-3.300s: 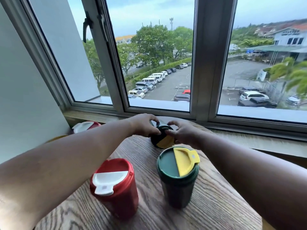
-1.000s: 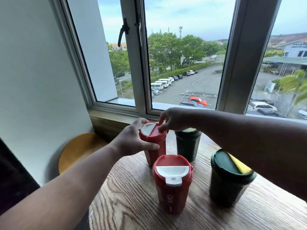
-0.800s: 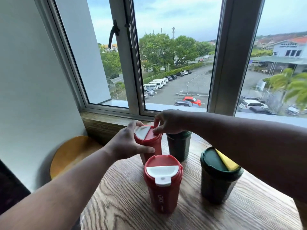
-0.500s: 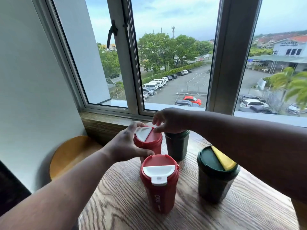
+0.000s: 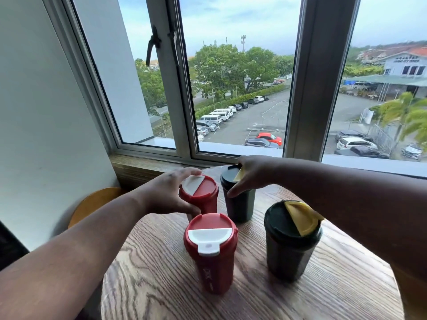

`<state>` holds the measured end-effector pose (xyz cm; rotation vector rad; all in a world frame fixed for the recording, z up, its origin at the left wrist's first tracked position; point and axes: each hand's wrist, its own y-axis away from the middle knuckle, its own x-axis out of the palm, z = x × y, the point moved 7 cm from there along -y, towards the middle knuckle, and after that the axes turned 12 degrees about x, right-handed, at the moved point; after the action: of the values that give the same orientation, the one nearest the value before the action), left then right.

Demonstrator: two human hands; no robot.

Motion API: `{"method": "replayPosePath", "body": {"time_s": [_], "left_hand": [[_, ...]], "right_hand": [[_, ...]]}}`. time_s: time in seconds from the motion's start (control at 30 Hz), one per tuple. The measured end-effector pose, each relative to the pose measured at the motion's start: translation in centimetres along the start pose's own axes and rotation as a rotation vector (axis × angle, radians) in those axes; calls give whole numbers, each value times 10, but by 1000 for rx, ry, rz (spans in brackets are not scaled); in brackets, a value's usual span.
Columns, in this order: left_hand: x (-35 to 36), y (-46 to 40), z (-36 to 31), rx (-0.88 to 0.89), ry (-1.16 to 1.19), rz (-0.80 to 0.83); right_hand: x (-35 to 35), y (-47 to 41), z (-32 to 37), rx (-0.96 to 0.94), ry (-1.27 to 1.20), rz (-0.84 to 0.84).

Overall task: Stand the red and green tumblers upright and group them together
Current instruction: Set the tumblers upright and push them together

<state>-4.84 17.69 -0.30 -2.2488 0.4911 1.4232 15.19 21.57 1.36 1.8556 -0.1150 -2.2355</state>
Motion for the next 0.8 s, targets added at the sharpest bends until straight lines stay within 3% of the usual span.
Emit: {"method": "replayPosePath", "body": {"time_s": [0.23, 0.47, 0.8], "left_hand": [[0, 1, -1, -9, -10, -5], [1, 1, 2, -38, 3, 26], [8, 4, -1, -36, 109, -94]], "right_hand": [[0, 7, 7, -154, 79, 120], [7, -4, 6, -203, 179, 67], [6, -1, -4, -153, 18, 36]]}}
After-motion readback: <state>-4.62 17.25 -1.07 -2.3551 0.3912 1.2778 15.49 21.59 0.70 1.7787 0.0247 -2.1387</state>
